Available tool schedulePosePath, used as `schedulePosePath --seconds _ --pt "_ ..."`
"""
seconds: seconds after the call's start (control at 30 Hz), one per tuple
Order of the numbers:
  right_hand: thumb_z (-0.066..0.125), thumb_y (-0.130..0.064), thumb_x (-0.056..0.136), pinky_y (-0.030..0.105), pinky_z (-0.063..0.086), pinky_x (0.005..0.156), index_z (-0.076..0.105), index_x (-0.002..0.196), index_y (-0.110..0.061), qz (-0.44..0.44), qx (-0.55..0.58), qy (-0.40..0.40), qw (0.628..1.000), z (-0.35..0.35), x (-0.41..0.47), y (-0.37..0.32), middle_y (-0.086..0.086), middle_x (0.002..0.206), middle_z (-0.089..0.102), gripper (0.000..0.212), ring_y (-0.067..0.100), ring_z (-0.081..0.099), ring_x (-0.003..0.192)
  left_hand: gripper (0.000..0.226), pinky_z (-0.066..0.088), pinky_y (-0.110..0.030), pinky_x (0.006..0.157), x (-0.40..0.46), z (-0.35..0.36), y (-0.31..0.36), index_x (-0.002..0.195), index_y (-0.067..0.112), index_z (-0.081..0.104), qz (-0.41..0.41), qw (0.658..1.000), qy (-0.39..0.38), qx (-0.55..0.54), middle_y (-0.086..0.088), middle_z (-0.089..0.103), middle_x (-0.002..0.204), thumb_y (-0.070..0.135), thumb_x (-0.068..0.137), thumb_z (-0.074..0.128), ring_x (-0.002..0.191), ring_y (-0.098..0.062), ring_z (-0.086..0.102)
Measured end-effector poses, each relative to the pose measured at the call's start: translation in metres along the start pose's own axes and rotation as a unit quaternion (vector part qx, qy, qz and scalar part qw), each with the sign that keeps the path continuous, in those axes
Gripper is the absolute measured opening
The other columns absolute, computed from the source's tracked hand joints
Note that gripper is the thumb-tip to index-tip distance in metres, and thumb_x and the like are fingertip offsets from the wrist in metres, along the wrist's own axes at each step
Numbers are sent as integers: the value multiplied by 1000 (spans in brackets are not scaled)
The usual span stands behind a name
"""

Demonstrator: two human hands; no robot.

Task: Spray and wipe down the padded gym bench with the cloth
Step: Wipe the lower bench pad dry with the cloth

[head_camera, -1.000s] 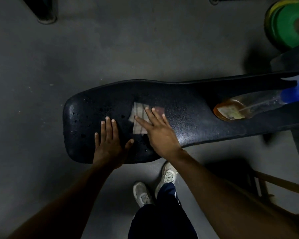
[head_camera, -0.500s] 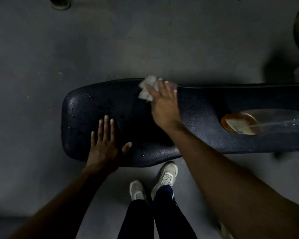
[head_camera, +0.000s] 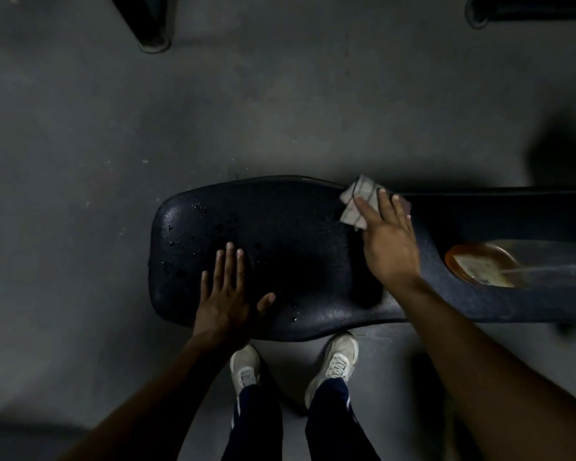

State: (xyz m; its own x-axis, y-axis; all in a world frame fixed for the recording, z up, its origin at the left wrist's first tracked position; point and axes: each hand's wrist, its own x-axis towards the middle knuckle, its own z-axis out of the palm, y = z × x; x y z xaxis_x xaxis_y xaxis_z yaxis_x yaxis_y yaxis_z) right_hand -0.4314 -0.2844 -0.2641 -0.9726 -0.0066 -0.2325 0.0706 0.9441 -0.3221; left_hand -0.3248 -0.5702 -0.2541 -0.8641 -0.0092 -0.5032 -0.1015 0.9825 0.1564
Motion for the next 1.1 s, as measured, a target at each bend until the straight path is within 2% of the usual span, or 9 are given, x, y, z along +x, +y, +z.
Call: schedulePosePath --seconds 0.1,0.27,0.4,0.57,0.67,0.77,0.87,0.97,1.1 --pt "54 -13 97 59 16 127 39 158 -31 14 27 -12 999 7 26 -37 14 171 22 65 38 16 158 97 -6 -48 122 -1 1 0 154 16 -22 1 1000 8 -8 0 -34 160 76 91 20 147 -17 -31" --pt "55 -10 94 56 15 128 33 160 -35 -142 -3 -62 988 29 19 -125 11 173 15 74 35 12 160 90 -2 -46 123 -3 -3 -5 157 17 -10 22 998 35 -53 1 -23 164 67 94 30 150 -15 -23" --pt "55 -6 93 52 15 128 26 162 -37 -209 -37 -65 975 40 -41 -130 5 174 13 81 30 9 161 85 -4 -43 123 -7 -15 -24 158 19 -5 50 994 42 -89 3 -26 163 65 96 30 149 -12 -25" --pt "57 -7 93 42 15 127 29 161 -40 -113 -52 -49 991 33 -59 -88 3 173 17 81 28 16 160 86 -4 -41 123 -1 -35 -68 158 18 -4 37 992 64 -106 3 -22 164 65 95 31 150 -13 -22" --pt "54 0 92 55 25 126 36 159 -31 -15 -24 -8 1000 32 -29 -95 14 171 23 76 38 19 158 87 -3 -43 123 7 -44 -99 158 17 -3 12 990 75 -119 0 -20 164 64 95 34 150 -15 -19" --pt "53 0 92 58 23 125 38 159 -25 27 10 10 1000 41 6 -134 20 170 23 73 44 18 157 87 -3 -42 122 9 -46 -123 158 15 -1 -34 985 74 -151 -4 -18 165 63 95 36 152 -20 -14" --pt "54 -2 90 57 19 127 36 160 -30 -48 11 -21 999 53 20 -190 15 172 17 77 40 14 159 88 0 -43 124 8 -42 -135 158 15 -4 -80 974 38 -209 -5 -13 166 59 96 41 153 -22 -6" --pt "56 -2 91 55 13 129 29 162 -32 -171 -13 -61 983 68 3 -230 11 174 12 81 36 8 160 93 14 -48 123 6 -37 -140 157 21 -9 -90 955 -4 -282 0 -11 166 58 94 48 153 -25 6" --pt "53 -2 93 49 12 130 21 163 -40 -229 -57 -87 968 73 -36 -216 2 175 9 86 27 4 162 96 18 -48 122 3 -38 -146 156 24 -14 -67 945 -17 -321 3 -14 166 60 93 48 153 -24 5"
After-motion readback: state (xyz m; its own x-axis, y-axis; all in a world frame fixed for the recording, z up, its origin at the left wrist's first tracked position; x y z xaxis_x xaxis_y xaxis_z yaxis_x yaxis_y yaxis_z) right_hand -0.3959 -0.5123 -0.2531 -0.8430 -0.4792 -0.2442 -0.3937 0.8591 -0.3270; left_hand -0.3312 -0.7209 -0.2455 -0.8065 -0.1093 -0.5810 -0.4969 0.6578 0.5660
